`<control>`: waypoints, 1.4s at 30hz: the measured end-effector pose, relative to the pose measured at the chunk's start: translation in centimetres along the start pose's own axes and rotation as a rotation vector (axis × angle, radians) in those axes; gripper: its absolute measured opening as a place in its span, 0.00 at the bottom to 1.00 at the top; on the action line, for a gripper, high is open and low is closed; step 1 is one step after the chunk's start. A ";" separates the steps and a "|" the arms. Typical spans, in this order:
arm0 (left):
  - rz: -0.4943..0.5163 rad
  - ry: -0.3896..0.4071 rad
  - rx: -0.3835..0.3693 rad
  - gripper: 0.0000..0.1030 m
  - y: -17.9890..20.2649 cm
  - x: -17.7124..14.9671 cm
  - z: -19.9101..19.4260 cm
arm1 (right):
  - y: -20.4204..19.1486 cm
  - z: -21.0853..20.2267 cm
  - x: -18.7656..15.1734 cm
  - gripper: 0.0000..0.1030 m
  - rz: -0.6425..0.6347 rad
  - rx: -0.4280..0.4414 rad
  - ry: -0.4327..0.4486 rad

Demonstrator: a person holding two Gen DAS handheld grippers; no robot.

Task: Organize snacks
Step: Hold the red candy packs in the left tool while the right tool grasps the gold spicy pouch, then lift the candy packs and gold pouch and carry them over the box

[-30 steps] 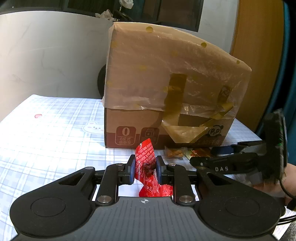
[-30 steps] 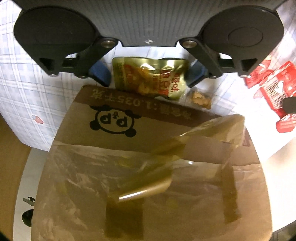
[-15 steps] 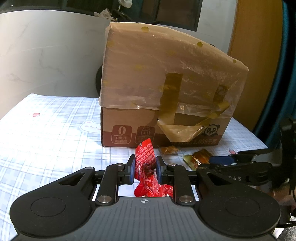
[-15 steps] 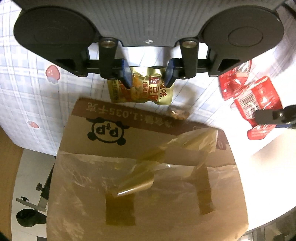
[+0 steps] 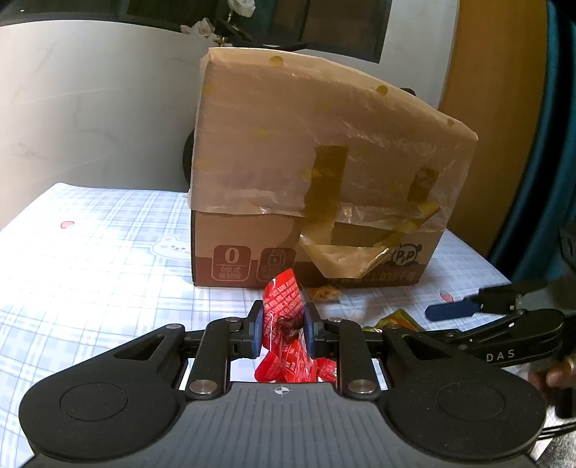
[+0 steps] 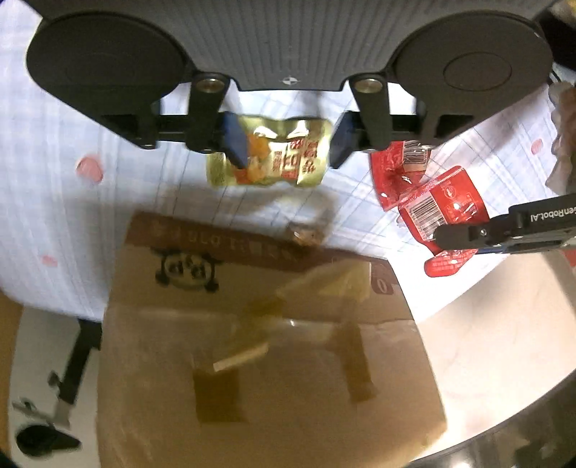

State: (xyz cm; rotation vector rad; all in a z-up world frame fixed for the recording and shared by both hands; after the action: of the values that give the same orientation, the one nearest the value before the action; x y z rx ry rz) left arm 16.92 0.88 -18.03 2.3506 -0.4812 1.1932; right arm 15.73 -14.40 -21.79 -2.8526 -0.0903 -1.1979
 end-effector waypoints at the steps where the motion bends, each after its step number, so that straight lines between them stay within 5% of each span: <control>1: -0.002 0.000 0.001 0.23 -0.1 0.0 0.0 | 0.0 0.0 0.3 0.61 -0.044 -0.011 0.002; 8: -0.008 0.000 -0.005 0.23 0.0 -0.1 0.0 | 0.6 1.2 0.2 0.66 -0.394 -0.037 -0.098; 14: -0.005 -0.004 -0.007 0.23 0.0 0.0 0.0 | 0.1 2.6 1.6 0.66 -0.472 0.019 -0.070; 26: -0.009 -0.015 0.001 0.23 0.0 -0.2 0.4 | -1.0 5.8 3.5 0.69 -0.352 0.156 -0.043; 35: -0.005 -0.015 -0.001 0.23 0.1 -0.1 0.4 | -1.7 4.9 2.6 0.47 -0.303 0.150 -0.013; 42: 0.005 -0.008 -0.006 0.23 0.4 0.0 0.1 | -1.3 2.9 0.7 0.43 -0.213 0.126 0.024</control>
State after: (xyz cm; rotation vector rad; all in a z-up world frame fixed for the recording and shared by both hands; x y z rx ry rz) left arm 16.80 0.55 -17.94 2.3512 -0.4937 1.1830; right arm 18.22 -12.87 -23.28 -2.7723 -0.4617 -1.2123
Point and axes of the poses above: each gripper's, at about its wrist camera, not at the fingertips, and z roughly the way its jaws point, y to its right, x to its top, the point moved 4 cm from there along z, roughly the way its jaws point, and after that the axes turned 10 degrees about -x, right-handed, at the moved point
